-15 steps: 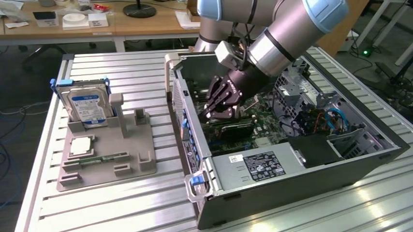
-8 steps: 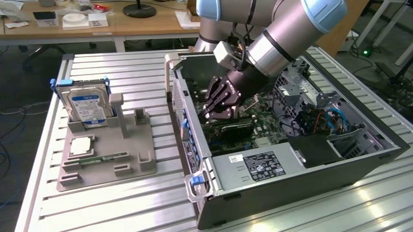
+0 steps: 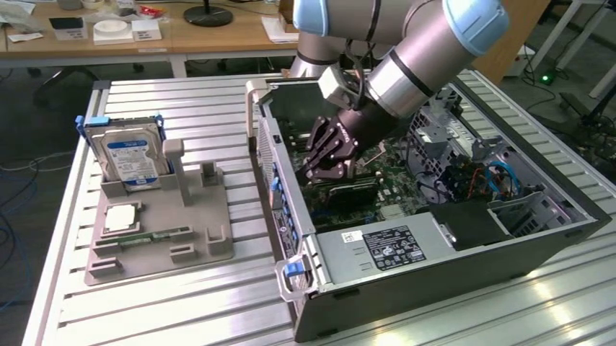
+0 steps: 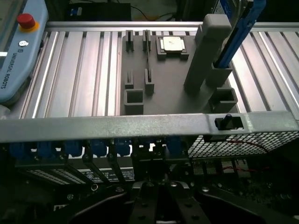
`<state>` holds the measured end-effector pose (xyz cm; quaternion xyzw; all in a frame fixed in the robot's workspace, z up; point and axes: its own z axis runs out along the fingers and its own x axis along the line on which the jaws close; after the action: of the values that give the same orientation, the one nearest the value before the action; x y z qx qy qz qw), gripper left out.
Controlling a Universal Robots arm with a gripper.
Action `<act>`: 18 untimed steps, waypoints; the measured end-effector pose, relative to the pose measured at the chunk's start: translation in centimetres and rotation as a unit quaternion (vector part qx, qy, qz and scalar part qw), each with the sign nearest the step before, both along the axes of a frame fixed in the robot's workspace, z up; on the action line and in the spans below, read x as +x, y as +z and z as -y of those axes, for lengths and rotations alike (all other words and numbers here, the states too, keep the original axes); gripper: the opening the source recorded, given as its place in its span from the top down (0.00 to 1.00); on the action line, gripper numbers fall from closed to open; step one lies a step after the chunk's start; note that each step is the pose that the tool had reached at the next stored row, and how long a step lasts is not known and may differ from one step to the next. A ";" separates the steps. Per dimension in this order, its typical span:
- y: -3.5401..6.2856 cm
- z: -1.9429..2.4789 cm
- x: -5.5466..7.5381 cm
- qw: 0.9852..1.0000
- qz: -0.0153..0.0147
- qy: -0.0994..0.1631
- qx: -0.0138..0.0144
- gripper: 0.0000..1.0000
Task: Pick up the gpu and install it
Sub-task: 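Press down on the gpu until it lock into place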
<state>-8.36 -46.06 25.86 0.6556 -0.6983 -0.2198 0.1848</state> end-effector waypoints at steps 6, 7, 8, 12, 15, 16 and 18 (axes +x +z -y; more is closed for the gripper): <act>0.01 -0.08 0.5 1.000 0.002 0.001 0.007 0.90; 0.01 -0.09 0.5 1.000 0.005 0.001 0.008 0.90; 0.01 -0.09 0.5 1.000 0.008 0.001 0.009 0.90; 0.01 -0.10 0.5 1.000 0.027 0.003 0.012 0.90; 0.01 -0.10 0.5 0.999 0.042 0.004 0.013 0.90; 0.01 -0.10 0.5 0.999 0.047 0.004 0.014 0.90; 0.01 -0.10 0.5 0.998 0.056 0.005 0.014 0.90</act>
<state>-7.85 -45.96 25.87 0.6726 -0.7014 -0.1920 0.1374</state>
